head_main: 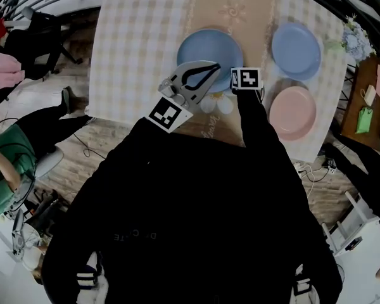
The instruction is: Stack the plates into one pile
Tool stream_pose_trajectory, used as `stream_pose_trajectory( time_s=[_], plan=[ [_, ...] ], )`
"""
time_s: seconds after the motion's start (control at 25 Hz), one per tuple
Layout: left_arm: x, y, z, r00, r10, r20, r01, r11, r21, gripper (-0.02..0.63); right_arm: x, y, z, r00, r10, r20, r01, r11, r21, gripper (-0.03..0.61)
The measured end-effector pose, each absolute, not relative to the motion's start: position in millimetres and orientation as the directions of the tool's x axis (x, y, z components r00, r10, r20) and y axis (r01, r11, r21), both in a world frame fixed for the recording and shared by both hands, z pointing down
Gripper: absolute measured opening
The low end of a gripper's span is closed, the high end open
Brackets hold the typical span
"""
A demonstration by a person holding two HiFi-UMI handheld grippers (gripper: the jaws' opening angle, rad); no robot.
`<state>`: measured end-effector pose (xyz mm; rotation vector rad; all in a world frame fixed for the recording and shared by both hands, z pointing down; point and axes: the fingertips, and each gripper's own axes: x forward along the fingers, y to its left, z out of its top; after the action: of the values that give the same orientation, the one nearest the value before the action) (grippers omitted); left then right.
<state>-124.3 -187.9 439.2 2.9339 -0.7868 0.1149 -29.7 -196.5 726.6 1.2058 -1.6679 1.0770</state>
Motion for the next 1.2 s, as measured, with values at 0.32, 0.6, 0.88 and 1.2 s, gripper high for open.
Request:
stream_pose_trajectory(
  time_s=[0.32,0.6,0.88,1.2],
  plan=[
    [-121.8,-185.2,437.5,0.866,-0.489,0.104,-0.496,-0.866,0.063,0.021,-27.1,-193.6,721.9,-0.303,-0.323,0.897,-0.953,0.092,-0.289,0.074],
    [-114.1,-177.3,436.1,0.870,-0.480,0.109,-0.488,-0.871,0.060,0.021,-26.1,-191.2,708.8,-0.395,-0.375,0.839,-0.898,-0.034,-0.438,0.030],
    [-104.4,-168.6,432.7,0.875,-0.470,0.113,-0.478,-0.877,0.045,0.021,-17.9,-190.7,696.6,-0.422,-0.403,0.812,-0.872,-0.064,-0.485,0.020],
    [-91.6,-157.0,429.6,0.884,-0.454,0.115,-0.460,-0.887,0.036,0.021,2.4,-179.3,687.6,-0.414,-0.425,0.805,-0.866,-0.088,-0.492,0.023]
  ],
)
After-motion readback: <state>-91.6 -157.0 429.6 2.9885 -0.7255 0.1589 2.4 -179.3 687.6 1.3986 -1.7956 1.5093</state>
